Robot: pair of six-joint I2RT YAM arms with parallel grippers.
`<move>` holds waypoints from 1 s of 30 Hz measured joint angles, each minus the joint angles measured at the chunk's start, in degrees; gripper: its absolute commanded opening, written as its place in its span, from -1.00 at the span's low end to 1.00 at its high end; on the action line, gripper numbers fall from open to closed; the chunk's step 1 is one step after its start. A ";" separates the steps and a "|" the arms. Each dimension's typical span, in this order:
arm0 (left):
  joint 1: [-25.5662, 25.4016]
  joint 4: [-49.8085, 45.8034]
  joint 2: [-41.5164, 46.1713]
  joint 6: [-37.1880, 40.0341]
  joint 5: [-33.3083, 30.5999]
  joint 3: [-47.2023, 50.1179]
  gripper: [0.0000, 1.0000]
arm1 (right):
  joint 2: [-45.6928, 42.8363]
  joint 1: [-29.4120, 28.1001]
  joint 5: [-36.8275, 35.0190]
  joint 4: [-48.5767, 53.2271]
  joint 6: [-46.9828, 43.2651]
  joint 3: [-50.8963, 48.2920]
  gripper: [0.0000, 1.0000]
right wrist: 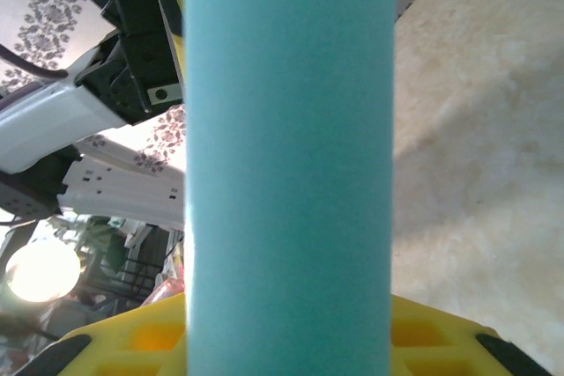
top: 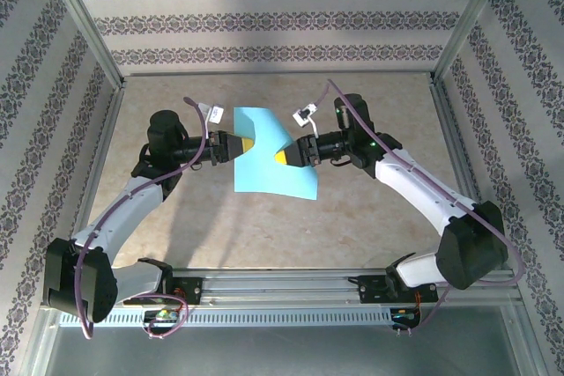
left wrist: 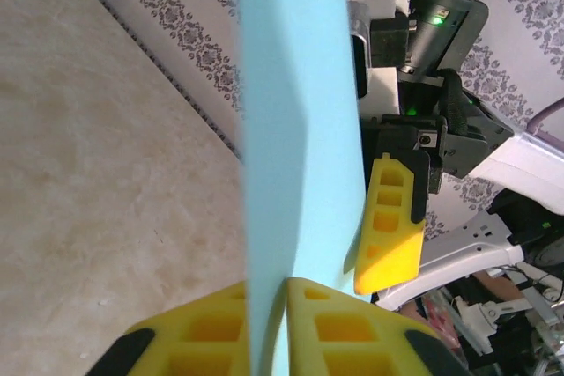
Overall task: Fold a paper plane with a square sheet of paper (fold left side to right side)
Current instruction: Place a square sheet of paper at the center of the table.
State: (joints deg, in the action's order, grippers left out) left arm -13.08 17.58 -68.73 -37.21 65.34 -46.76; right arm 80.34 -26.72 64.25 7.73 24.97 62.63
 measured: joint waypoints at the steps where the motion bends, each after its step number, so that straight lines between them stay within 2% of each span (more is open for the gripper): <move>1: 0.00 -0.66 0.00 0.33 -0.35 0.00 -0.88 | 0.00 0.31 -0.61 0.15 -0.20 0.00 -0.16; 8: 0.00 -4.44 -0.94 2.01 -3.06 0.00 -0.93 | -0.04 2.21 -5.62 1.92 -2.27 -0.17 0.15; 12: 0.00 -8.24 -4.81 2.99 -5.88 -0.37 -0.94 | -0.04 4.20 -10.05 2.97 -2.69 -1.27 0.28; 18: 0.00 -13.18 -13.66 5.03 -9.38 -0.70 -0.94 | 0.07 6.40 -17.55 4.81 -2.78 -4.07 0.34; 21: 0.00 -14.25 -18.01 6.08 -11.41 -0.66 -0.94 | 1.16 6.71 -20.46 4.85 -2.01 -5.55 0.27; 30: -0.61 -18.95 -27.93 10.08 -17.44 -0.63 -0.94 | 10.56 4.87 -29.00 1.77 5.97 -9.25 -0.53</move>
State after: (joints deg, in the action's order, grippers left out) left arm -13.69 -1.37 -96.66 -27.14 47.90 -47.40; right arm 90.89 -21.85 35.24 9.50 30.94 53.39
